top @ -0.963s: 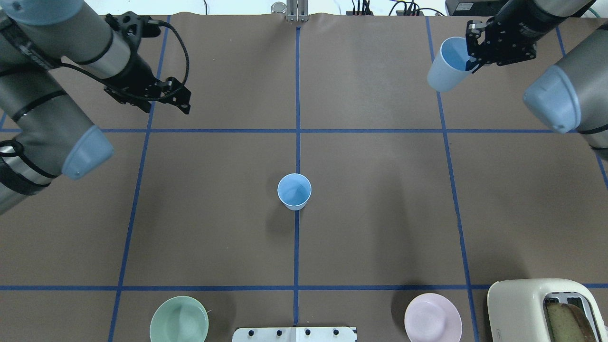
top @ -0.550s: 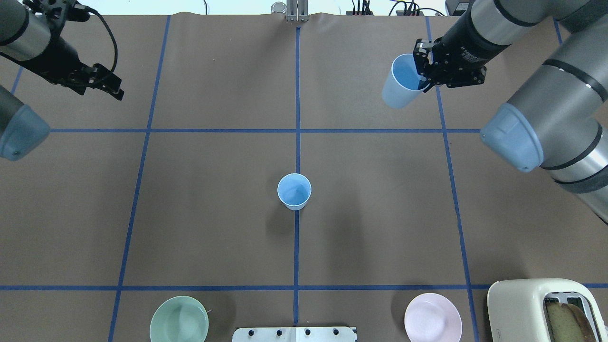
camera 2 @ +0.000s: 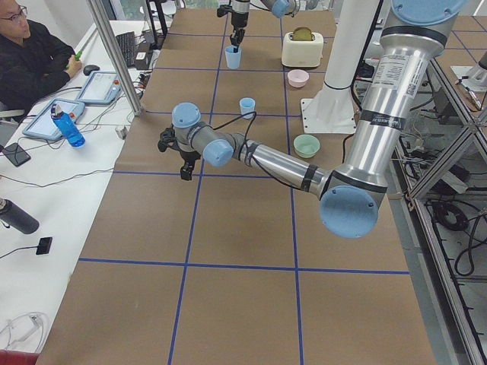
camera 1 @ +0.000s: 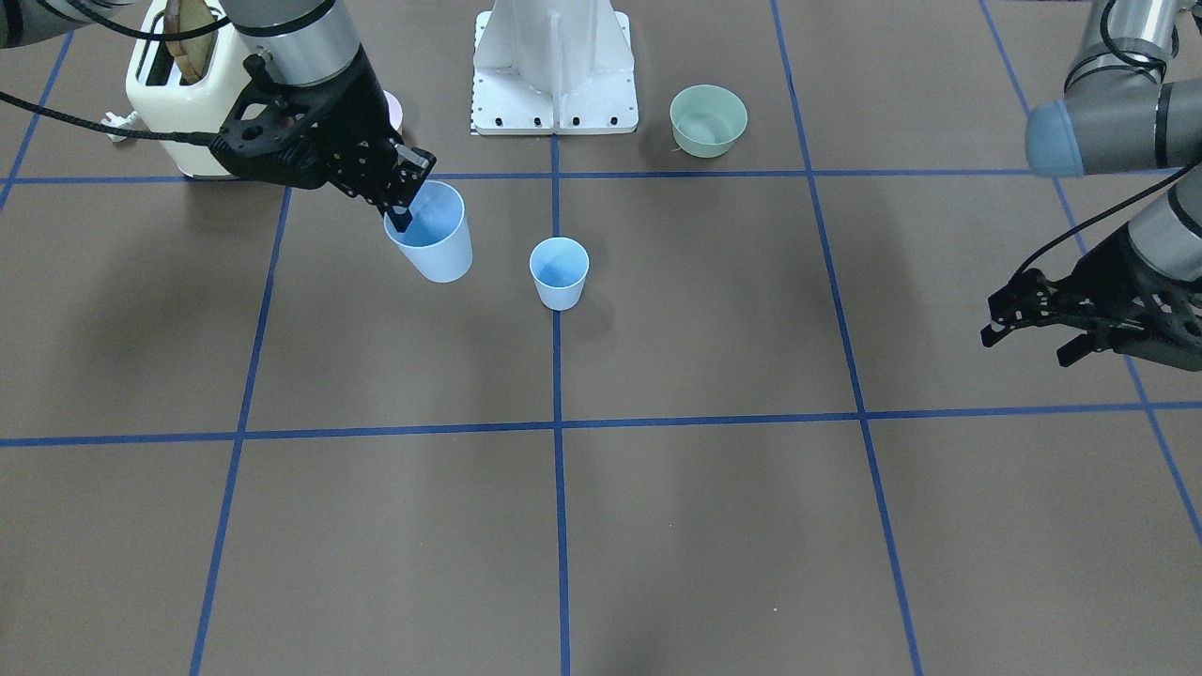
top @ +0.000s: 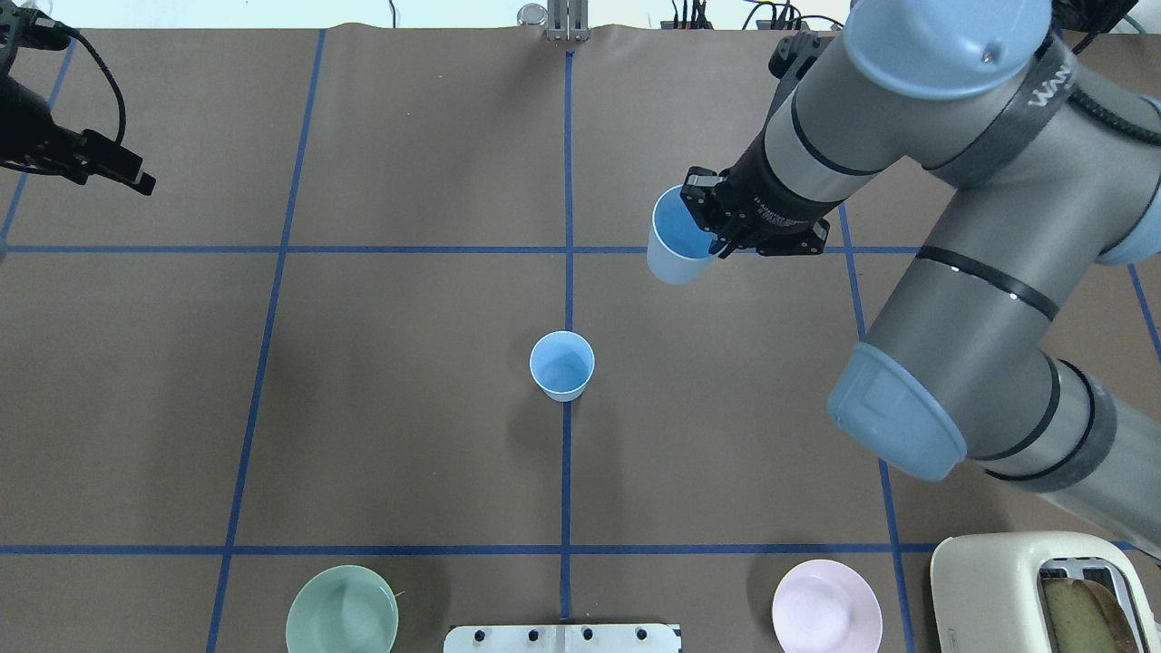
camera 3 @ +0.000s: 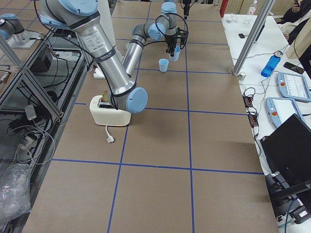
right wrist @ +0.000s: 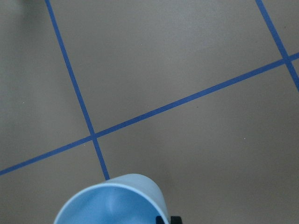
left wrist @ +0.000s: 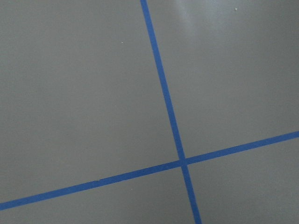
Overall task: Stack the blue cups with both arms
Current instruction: 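Carry the cup with the right gripper over the cup at center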
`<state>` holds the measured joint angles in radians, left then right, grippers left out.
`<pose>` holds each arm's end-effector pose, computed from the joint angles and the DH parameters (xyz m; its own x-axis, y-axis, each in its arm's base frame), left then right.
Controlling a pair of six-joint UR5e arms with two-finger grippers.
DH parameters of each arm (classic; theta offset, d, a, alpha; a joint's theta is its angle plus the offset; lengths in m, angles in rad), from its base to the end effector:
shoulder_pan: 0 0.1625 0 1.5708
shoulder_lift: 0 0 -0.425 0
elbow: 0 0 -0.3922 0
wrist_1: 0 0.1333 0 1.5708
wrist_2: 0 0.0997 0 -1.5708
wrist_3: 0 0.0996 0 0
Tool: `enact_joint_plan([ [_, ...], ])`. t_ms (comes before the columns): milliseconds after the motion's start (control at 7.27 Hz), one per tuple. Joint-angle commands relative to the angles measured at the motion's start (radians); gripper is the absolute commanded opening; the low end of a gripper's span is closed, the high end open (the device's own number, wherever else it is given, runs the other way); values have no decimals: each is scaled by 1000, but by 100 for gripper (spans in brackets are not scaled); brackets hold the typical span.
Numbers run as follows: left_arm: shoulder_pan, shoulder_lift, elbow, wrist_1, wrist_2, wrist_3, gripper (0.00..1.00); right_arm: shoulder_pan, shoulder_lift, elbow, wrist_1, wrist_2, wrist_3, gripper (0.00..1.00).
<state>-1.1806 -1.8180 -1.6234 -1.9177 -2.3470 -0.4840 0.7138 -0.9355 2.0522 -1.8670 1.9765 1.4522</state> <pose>0.1699 -0.5801 0.4554 0.5833 0.2424 -0.7753 -0.0363 0.9613 0.2732 -0.3611 -0.4371 0.1416 0.5571 0.3387 0.7582 -0.3197 0.9301 -0.1807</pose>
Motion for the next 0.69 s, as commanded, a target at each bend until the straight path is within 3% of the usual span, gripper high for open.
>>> enact_joint_plan([
  [0, -13, 9, 20, -34, -6, 1, 98, -86, 21, 5, -32, -83, 36, 0],
  [550, -14, 19, 17, -37, -6, -1, 98, -122, 106, -85, -35, -117, 50, 0],
])
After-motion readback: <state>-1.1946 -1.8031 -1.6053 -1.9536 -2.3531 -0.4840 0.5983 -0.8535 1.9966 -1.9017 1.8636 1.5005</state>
